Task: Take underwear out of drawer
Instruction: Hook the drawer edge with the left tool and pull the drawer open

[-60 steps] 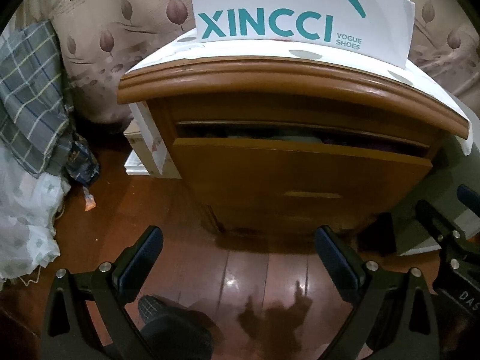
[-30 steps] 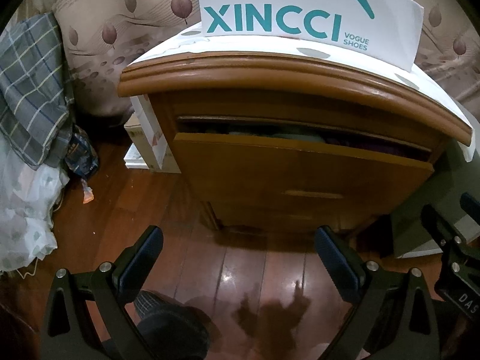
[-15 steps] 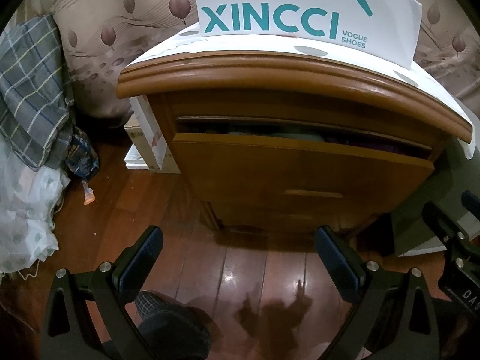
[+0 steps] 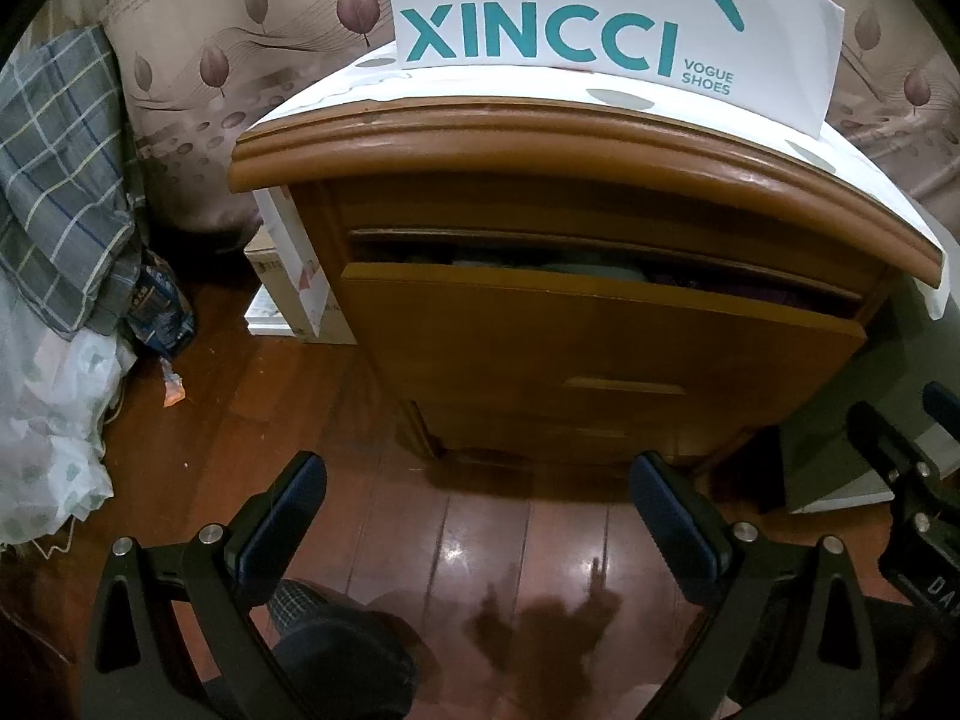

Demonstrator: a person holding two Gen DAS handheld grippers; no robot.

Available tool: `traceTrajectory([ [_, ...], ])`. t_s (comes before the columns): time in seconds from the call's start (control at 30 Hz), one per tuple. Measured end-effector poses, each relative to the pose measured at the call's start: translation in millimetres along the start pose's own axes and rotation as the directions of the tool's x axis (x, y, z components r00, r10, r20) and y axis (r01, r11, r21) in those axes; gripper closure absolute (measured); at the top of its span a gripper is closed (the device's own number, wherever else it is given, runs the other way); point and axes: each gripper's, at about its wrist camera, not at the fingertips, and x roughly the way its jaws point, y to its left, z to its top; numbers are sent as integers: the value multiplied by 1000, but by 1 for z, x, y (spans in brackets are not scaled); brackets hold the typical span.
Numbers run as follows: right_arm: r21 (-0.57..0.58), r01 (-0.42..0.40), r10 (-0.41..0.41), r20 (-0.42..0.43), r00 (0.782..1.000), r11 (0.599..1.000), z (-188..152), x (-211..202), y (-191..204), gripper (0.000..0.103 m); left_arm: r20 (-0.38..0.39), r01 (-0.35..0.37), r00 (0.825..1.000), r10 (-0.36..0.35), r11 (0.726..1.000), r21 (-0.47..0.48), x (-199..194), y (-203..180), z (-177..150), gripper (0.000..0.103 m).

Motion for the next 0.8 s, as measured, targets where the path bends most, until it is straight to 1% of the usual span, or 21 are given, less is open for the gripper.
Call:
traceTrajectory([
  [0.1,9,4,-4,2,1000,1000,1,0,-2,11,-4,9,1000,-9,1000,-7,1,1,0,2],
  [0.2,18,8,-8,3,1000,1000,3,0,-6,11,-16,39,999,-39,999,-31,4,6,0,2],
  [0.27,31,7,-7,6,1000,999,5,-1,-10,11,-27,74,997,-76,994,-77,6,13,2,2],
  [0.3,38,7,-7,8,1000,999,5,-2,-12,11,-32,96,994,-100,989,-116,7,18,2,2],
  [0.33,46,7,-7,10,1000,999,6,-2,-14,11,-33,118,992,-124,981,-154,8,23,3,2],
  [0.47,76,8,-10,22,1000,997,8,-7,-24,11,-4,160,986,-168,949,-272,13,40,10,1],
  [0.53,92,7,-9,25,1000,996,9,-9,-29,11,10,186,981,-194,924,-335,19,47,16,1],
  [0.6,103,9,-12,27,1000,995,9,-10,-34,11,29,234,970,-243,886,-402,29,52,21,1],
  [0.63,108,8,-11,26,1000,994,9,-10,-35,11,45,261,962,-269,859,-440,36,56,24,1],
  [0.7,123,5,-8,24,1000,992,10,-11,-41,11,69,292,952,-297,826,-483,47,58,27,1],
  [0.77,137,1,-4,20,1000,991,11,-10,-45,11,67,303,945,-319,785,-540,61,63,29,1],
  [0.8,141,2,-5,19,1000,990,11,-10,-47,11,66,305,942,-329,760,-574,68,65,29,1],
])
